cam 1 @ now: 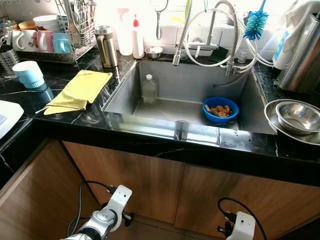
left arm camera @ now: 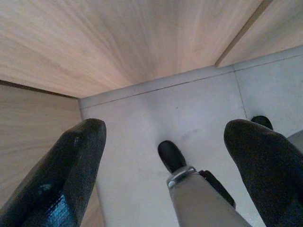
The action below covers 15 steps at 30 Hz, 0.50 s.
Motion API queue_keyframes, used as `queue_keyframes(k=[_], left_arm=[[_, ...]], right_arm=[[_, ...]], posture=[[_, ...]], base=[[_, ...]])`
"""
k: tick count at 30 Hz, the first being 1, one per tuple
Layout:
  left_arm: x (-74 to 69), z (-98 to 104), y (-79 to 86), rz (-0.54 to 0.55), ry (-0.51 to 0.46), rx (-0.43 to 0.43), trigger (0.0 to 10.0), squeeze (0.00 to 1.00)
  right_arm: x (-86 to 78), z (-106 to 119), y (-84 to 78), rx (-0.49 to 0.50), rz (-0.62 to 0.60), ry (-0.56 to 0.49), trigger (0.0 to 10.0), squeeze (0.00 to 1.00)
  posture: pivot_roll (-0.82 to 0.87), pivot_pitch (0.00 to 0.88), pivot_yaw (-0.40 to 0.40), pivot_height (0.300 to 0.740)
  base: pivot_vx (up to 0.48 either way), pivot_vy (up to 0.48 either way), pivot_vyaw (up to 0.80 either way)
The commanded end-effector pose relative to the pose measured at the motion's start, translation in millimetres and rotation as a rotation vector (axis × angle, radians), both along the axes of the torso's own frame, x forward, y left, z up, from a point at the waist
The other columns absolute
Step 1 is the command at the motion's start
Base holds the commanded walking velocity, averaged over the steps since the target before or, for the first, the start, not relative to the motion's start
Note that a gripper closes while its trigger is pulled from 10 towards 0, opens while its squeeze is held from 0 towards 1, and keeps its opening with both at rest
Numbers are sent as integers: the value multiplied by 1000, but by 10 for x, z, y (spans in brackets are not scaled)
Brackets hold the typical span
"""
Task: Kitchen organization
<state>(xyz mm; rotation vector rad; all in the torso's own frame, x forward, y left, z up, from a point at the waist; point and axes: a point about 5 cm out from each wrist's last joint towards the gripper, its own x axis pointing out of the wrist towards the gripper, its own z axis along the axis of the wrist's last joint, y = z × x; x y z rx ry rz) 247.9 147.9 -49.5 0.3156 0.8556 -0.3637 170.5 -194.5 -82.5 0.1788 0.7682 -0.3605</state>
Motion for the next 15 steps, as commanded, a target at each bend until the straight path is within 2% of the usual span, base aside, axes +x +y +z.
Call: queue_keyframes(k=[1, 6, 15], left_arm=[[-62, -43, 11, -23, 22, 17, 10000, 0], [-110, -75, 39, -9, 33, 19, 10000, 0], [-248, -163, 30, -3, 66, 20, 10000, 0]], right_arm=[[-22, -6, 6, 2, -23, -3, 10000, 0], [-34, -12, 65, 7, -22, -9, 10000, 0], [-151, -57, 10, 2, -24, 25, 10000, 0]], posture=[[10, 0, 33, 736], [4, 0, 38, 736], [21, 0, 7, 736]], base=[[0, 0, 0], [0, 0, 0], [0, 0, 0]])
